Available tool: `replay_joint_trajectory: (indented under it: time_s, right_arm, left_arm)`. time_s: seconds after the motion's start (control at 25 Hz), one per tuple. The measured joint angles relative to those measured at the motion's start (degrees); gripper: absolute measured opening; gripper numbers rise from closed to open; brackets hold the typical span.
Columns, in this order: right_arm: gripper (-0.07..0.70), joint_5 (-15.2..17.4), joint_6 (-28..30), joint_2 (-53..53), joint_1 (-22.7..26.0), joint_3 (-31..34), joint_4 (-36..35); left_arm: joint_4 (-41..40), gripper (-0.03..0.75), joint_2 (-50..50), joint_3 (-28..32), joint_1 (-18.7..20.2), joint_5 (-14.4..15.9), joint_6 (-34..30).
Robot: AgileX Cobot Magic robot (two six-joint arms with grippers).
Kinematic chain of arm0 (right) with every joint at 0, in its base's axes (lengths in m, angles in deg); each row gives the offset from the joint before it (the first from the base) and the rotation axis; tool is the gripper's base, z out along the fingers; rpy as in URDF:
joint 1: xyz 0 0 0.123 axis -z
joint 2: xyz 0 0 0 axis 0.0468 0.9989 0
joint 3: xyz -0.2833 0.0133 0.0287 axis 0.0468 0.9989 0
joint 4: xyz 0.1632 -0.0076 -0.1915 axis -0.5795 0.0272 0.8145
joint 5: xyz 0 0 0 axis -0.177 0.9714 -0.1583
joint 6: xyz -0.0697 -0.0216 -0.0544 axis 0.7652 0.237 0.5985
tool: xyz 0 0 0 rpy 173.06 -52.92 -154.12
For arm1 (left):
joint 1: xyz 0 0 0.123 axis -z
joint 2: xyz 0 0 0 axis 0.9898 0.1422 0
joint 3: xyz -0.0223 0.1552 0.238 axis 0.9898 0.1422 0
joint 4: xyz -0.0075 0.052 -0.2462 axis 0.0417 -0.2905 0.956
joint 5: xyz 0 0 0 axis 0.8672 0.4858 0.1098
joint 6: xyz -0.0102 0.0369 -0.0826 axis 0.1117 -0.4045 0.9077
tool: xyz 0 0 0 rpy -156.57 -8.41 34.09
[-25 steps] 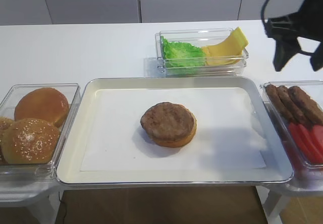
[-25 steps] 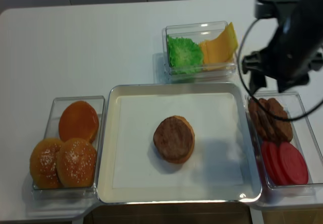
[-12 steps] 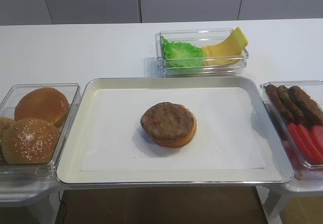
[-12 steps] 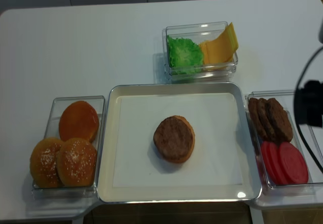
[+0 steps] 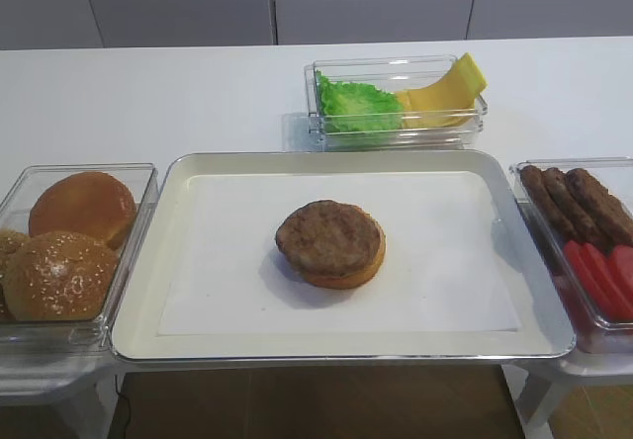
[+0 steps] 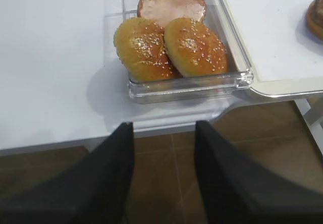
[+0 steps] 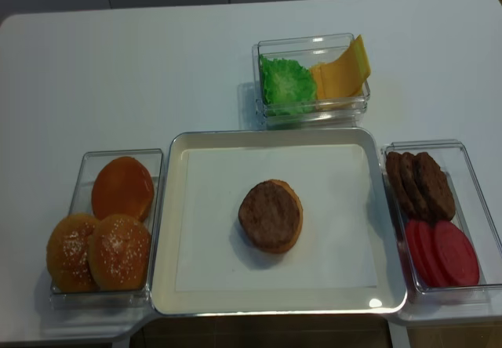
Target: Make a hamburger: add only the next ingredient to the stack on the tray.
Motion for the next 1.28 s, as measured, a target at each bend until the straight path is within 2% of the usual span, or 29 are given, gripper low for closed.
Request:
replay_joint_trajectory:
  time_s: [0.4, 0.72, 1.0, 1.28]
  right_arm:
    - [0.505, 0.85, 1.81, -18.14, 0.09, 1.35, -1.10]
    - [0.504, 1.53, 2.47, -34.68, 0.09, 10.04, -2.74]
    - [0.503, 1.57, 4.46, -36.21, 0.09, 16.31, -3.29]
    - [0.503, -2.83, 8.64, -36.21, 0.09, 20.31, -3.51]
  left_arm:
    - [0.00, 0.298, 0.00, 0.00, 0.00, 0.00, 0.00]
    - [0.00, 0.298, 0.00, 0.00, 0.00, 0.00, 0.00]
    - [0.00, 0.296, 0.00, 0.00, 0.00, 0.00, 0.00]
    - [0.00, 0.296, 0.00, 0.00, 0.00, 0.00, 0.00]
